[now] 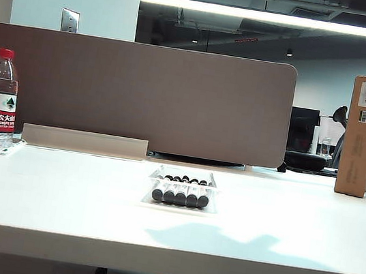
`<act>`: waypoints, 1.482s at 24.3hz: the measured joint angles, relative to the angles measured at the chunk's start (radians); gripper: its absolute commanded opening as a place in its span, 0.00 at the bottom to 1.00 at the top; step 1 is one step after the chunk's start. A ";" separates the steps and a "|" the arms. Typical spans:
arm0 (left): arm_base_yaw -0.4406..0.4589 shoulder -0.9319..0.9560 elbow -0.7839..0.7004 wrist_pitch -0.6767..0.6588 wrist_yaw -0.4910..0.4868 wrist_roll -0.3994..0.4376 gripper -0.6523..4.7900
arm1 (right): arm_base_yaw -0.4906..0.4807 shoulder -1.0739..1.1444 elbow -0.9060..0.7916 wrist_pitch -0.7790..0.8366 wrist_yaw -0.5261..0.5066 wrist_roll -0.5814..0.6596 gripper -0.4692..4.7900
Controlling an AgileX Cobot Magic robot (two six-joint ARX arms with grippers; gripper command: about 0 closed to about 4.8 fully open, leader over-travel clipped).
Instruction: Pick up the markers scattered on the table and put them into the packaging box, making sure the markers fit the shape of the box's grooves.
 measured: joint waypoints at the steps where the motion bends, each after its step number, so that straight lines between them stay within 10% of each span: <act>1: 0.000 0.000 0.000 0.000 0.000 0.000 0.12 | 0.000 0.000 0.000 0.000 0.000 0.000 0.08; 27: 0.000 0.000 0.000 0.000 0.000 0.000 0.12 | -0.008 -0.159 -0.001 -0.041 0.005 -0.053 0.08; 36: 0.000 0.000 0.000 0.000 0.000 0.000 0.12 | -0.330 -0.524 -0.306 -0.025 0.054 -0.232 0.08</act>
